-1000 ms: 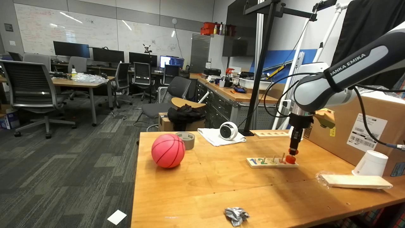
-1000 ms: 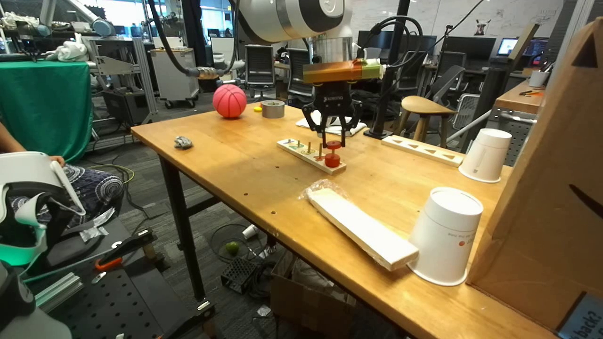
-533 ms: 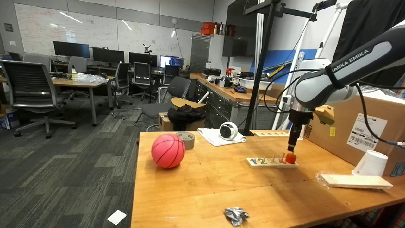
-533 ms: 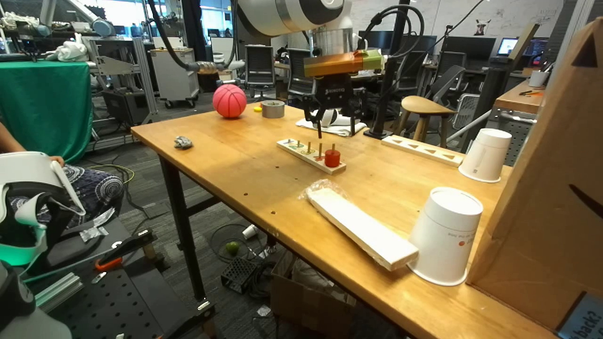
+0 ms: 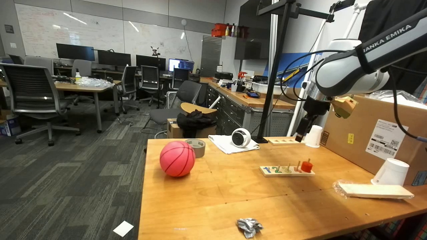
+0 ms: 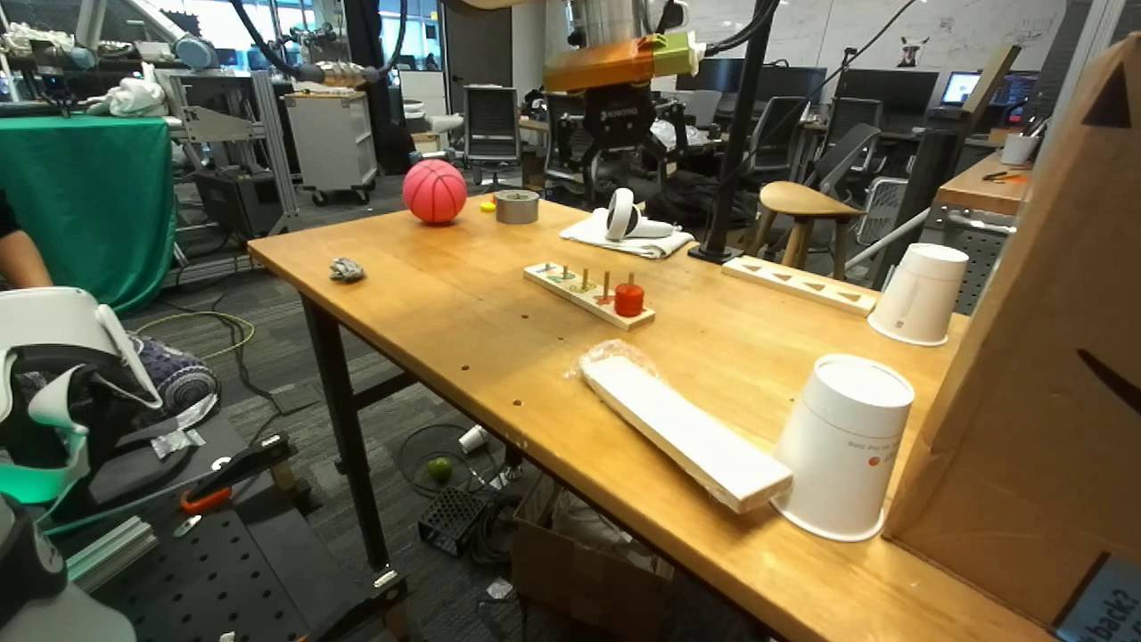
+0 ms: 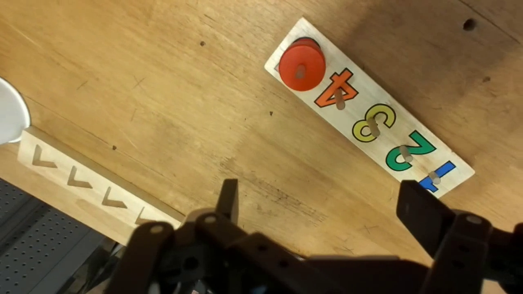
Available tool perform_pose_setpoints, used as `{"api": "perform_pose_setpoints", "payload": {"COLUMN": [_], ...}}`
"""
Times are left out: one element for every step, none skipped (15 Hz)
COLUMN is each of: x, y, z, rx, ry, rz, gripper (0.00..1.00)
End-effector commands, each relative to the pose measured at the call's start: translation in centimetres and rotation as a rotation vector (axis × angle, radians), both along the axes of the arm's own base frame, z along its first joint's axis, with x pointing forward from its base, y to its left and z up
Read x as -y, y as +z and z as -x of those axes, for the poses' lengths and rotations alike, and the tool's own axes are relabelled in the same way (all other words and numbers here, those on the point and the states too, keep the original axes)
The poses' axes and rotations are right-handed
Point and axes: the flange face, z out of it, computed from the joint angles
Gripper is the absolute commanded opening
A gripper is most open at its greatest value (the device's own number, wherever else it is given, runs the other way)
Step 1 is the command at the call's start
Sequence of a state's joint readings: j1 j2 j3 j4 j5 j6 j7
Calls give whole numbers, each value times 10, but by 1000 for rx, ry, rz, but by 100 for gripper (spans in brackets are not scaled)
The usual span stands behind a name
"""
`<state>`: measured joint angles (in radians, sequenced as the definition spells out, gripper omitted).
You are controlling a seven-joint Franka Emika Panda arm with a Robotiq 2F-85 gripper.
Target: Put the orange objects on the first pole on the right
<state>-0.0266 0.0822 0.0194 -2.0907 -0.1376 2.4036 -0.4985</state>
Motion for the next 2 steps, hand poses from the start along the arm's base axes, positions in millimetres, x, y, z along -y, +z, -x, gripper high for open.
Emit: {"api": "perform_pose_setpoints", "payload": {"x": [0, 0], "y": [-1, -2], "z": [0, 1], "rx": [-3, -4], "ry": [-4, -5], "rz": [-1, -1], "gripper": [100, 100]}}
